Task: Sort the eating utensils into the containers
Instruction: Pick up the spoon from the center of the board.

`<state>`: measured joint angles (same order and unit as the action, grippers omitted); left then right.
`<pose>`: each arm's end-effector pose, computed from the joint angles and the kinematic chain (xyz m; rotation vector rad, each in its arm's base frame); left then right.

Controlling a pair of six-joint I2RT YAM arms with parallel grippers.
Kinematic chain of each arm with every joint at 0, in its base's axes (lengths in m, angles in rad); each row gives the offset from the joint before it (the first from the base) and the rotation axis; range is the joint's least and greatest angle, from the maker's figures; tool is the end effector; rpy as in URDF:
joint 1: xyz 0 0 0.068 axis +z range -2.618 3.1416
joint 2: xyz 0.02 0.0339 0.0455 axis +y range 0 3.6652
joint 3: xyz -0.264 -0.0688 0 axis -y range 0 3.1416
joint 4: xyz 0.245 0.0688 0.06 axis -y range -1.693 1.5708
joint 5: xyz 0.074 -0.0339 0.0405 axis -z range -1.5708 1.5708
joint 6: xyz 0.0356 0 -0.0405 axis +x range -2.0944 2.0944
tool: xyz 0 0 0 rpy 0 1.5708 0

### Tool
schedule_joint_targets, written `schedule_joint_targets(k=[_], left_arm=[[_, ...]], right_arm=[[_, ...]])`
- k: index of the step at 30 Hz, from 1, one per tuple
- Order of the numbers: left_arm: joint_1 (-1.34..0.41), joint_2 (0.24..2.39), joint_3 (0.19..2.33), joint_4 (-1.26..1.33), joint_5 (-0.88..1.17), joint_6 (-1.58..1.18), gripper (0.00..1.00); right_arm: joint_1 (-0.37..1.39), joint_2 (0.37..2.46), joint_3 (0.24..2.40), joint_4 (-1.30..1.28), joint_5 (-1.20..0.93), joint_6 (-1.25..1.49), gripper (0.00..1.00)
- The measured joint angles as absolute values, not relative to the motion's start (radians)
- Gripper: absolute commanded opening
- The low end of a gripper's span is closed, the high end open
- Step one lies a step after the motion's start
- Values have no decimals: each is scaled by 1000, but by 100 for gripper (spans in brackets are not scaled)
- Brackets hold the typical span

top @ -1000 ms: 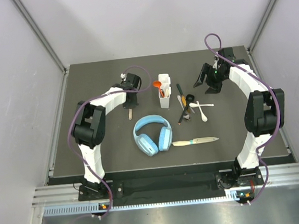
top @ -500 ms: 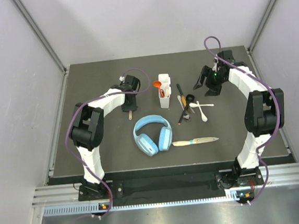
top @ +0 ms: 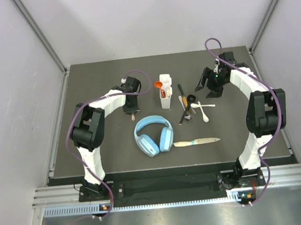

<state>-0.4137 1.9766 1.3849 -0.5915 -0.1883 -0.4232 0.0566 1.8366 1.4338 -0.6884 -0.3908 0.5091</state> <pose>0.3710 -0.1556 0.1683 -0.0632 2.7122 0.0177 0.3862 0.0355 0.2325 0.4794 2.6663 0.6989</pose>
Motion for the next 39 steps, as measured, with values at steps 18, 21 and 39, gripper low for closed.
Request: schedule_joint_targets(k=[18,21,39], left_arm=[[-414,1956,1376,-625,-162,-413,0],[-414,1939,1378,-634,-163,-413,0],[-413,1709,1379,-586,-199,-417,0]], right_arm=[[57,1837,1435,-688,-395,508,72],[57,1837,1435,-687,-395,509,72],[57,1837,1435,-671,-406,509,72]])
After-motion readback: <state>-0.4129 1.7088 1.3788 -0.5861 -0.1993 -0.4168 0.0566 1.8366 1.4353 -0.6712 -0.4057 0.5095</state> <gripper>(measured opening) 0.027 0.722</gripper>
